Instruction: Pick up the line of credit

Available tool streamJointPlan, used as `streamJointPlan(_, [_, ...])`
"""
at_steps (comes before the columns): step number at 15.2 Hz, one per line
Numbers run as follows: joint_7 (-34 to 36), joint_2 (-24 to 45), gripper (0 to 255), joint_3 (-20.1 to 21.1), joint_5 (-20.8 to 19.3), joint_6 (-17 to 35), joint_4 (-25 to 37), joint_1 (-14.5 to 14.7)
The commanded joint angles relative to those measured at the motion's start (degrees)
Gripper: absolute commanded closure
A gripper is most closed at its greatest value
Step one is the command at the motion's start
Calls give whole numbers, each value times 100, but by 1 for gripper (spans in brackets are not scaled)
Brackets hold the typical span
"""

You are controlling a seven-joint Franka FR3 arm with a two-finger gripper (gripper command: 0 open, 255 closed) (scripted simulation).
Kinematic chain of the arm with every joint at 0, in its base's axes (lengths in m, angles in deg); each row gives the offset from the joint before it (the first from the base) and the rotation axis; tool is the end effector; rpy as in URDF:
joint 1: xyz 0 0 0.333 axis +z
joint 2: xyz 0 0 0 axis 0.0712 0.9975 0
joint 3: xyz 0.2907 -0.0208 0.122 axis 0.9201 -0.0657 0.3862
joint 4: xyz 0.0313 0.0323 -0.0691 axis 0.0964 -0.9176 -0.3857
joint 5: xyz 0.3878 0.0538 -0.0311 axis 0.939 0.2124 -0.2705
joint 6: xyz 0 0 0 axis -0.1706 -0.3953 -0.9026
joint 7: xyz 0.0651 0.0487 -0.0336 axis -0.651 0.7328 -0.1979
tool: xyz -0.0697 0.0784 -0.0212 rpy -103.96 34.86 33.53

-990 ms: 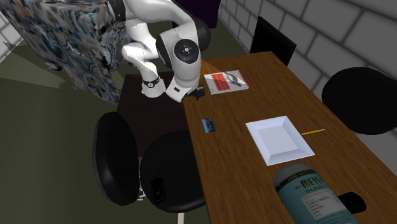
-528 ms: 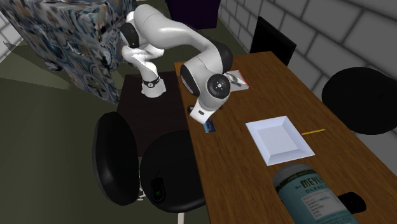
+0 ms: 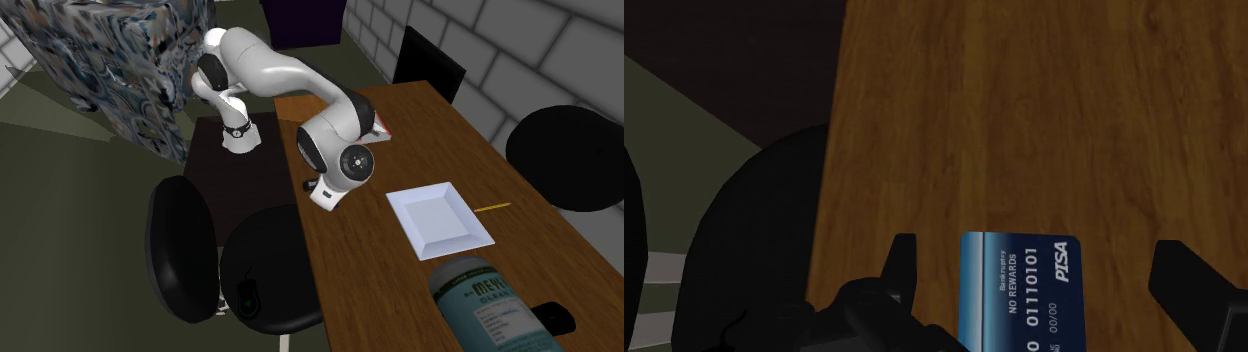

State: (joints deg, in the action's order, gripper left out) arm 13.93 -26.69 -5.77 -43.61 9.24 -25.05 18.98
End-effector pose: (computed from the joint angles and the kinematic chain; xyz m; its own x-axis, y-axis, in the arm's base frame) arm 0.5897 0.3320 0.3647 0.8292 0.0907 -0.5515 0.1063 -0.9943 -0.0037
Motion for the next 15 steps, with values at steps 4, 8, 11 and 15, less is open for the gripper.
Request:
streamJointPlan(4, [-34, -2, 255, -10, -9, 193, -198, -19])
streamJointPlan(8, [-34, -2, 255, -9, -9, 195, -200, -18])
streamJointPlan(11, [-34, -1, 255, -10, -9, 195, -199, -18])
streamJointPlan(15, [-5, -20, 255, 1, 3, 48, -67, -6])
